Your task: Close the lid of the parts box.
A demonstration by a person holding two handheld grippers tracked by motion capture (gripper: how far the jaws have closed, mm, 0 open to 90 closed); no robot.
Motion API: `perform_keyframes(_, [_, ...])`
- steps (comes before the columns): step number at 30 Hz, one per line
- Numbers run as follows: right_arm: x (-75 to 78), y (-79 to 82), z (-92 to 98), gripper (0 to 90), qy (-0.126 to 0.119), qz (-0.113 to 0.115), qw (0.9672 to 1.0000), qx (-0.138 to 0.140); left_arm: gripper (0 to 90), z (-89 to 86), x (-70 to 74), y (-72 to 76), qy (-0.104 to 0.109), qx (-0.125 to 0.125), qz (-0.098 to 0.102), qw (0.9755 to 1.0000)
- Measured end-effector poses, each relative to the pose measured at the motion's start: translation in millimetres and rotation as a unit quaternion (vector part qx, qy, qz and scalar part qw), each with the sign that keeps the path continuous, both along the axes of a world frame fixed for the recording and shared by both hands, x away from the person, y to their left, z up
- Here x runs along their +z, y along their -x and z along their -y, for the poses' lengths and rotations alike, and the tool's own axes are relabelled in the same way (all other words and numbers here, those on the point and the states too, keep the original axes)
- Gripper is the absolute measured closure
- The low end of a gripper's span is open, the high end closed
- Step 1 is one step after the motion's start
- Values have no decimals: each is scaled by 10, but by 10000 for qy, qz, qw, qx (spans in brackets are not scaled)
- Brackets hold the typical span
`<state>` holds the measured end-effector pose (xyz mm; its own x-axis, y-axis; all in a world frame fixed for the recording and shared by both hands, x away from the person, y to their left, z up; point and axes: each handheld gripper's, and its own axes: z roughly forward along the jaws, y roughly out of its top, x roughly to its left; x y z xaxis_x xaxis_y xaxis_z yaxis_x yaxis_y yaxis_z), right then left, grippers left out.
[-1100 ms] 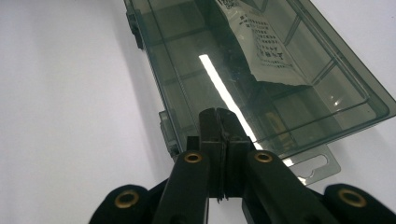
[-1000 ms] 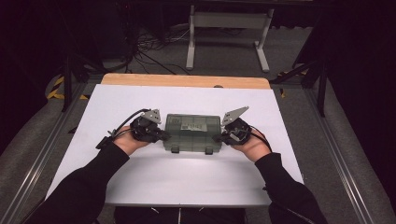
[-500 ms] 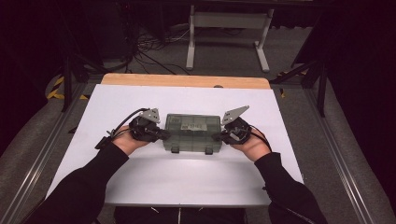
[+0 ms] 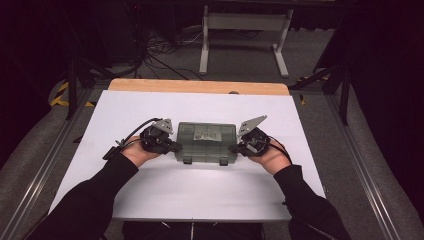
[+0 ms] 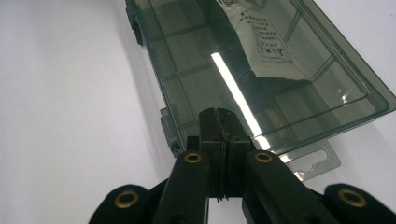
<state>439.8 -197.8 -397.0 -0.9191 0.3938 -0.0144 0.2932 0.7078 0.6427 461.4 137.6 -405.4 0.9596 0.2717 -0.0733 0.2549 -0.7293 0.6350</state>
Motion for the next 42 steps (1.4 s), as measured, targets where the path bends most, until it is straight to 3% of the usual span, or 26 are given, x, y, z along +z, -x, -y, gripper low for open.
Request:
perform_keyframes(5, [-23,11,21,896,-9,-27,10000,-27,836,4,3,16,-35,17,57,10000])
perform_keyframes(14, [-54,52,69,900,-117,142,9998,-33,870,-1,-22,48,33,86,218,9997])
perform_keyframes(24, [-96,84,109,900,-333,208,9991,-136,895,-5,-34,78,55,190,316,9993])
perform_keyframes(29, [-79,73,102,900,-321,125,9992,-179,851,-9,-42,89,163,245,305,9991])
perform_keyframes(31, [-65,76,100,900,-422,134,9989,-163,841,-15,-33,99,223,248,348,9988])
perform_keyframes(42, [34,87,71,899,-628,287,9975,-127,760,-76,57,142,492,312,480,9971])
